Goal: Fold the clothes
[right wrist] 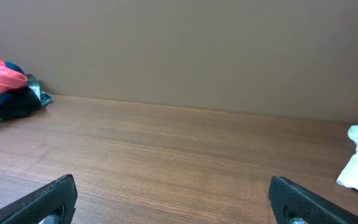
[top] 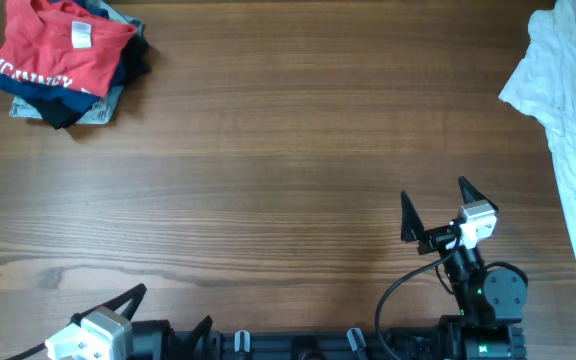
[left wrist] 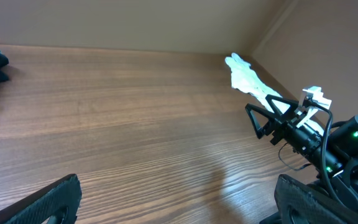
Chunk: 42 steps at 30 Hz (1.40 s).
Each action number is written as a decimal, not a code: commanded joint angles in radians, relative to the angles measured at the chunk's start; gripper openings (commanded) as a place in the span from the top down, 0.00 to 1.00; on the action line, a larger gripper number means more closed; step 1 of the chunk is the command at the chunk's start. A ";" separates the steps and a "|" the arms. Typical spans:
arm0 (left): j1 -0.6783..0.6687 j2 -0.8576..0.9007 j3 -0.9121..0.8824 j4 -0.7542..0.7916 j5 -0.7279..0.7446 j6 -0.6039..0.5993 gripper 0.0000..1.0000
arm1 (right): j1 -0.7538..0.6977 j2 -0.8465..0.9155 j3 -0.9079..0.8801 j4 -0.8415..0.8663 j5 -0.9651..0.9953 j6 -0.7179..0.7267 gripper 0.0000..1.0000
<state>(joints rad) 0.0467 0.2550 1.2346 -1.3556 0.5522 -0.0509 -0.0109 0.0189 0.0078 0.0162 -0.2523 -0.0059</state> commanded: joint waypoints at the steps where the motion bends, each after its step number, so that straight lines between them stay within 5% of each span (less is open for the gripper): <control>1: -0.010 -0.006 -0.003 0.004 0.029 -0.022 0.00 | 0.004 -0.015 -0.003 0.004 0.013 -0.014 0.00; 4: -0.027 -0.008 -0.029 0.025 -0.033 -0.216 0.00 | 0.004 -0.015 -0.003 0.004 0.013 -0.013 0.00; 9: -0.079 -0.086 -0.273 0.299 -0.185 -0.218 0.00 | 0.004 -0.015 -0.003 0.004 0.013 -0.014 0.00; 17: -0.089 -0.215 -0.772 0.833 -0.213 -0.235 0.00 | 0.004 -0.015 -0.003 0.004 0.013 -0.014 0.00; 21: -0.122 -0.238 -0.935 0.951 -0.449 -0.511 0.00 | 0.004 -0.015 -0.003 0.004 0.013 -0.014 0.00; 28: -0.134 -0.252 -1.120 1.222 -0.547 -0.491 0.00 | 0.004 -0.015 -0.003 0.004 0.013 -0.014 0.00; 31: -0.135 -0.252 -1.166 1.298 -0.496 -0.322 0.00 | 0.004 -0.015 -0.003 0.004 0.013 -0.014 0.00; 42: -0.121 -0.252 -1.229 1.285 -0.481 -0.195 0.00 | 0.004 -0.015 -0.003 0.004 0.013 -0.013 0.00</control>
<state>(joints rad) -0.0818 0.0135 0.0139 -0.0723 0.0578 -0.3233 -0.0109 0.0147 0.0078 0.0158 -0.2489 -0.0059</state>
